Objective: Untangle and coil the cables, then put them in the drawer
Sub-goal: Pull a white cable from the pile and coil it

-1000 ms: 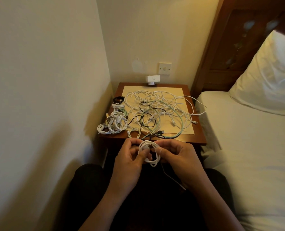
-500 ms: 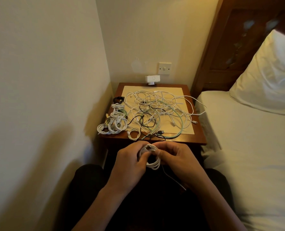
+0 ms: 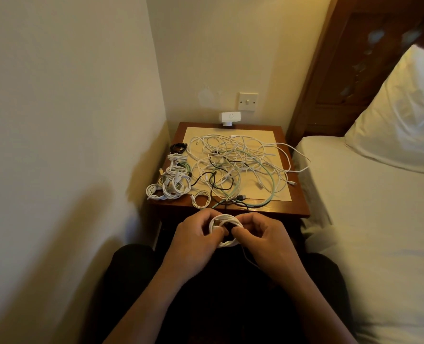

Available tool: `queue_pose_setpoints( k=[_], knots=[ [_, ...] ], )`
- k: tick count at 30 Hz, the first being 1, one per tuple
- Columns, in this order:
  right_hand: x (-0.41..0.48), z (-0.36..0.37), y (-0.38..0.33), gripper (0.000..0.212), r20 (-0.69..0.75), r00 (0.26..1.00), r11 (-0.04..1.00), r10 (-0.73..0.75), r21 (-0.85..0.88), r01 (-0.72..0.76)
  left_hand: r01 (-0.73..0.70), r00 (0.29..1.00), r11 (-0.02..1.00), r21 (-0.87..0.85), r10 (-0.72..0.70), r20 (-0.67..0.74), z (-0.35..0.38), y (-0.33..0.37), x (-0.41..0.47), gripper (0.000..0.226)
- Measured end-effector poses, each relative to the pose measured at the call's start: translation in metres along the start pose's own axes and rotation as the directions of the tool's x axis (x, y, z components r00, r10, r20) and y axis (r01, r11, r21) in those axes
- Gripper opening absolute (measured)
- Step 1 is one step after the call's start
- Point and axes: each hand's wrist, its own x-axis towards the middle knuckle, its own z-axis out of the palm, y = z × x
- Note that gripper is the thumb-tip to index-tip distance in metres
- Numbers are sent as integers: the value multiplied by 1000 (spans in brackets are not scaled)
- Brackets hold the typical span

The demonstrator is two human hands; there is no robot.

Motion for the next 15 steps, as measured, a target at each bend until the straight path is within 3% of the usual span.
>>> queue_pose_setpoints(
  k=[2, 5, 9, 12, 15],
  knots=[
    [1, -5, -1, 11, 18, 1000, 1000, -7, 2, 7, 157, 987, 928, -337, -133, 95, -6, 3, -1, 19],
    [4, -11, -5, 11, 61, 998, 999, 0, 52, -3, 324, 946, 638, -699, -212, 245, -13, 0, 1, 35],
    [9, -12, -5, 14, 127, 990, 955, 59, 281, -93, 411, 912, 344, -844, -162, 378, -14, -8, 3, 58],
    [14, -7, 1, 23, 147, 986, 878, 78, 458, -138, 429, 903, 202, -880, -94, 419, -12, -14, 5, 88],
    [17, -4, 7, 37, 213, 972, 736, 97, 642, -214, 413, 911, 102, -905, -48, 411, -9, -16, 5, 86]
  ],
)
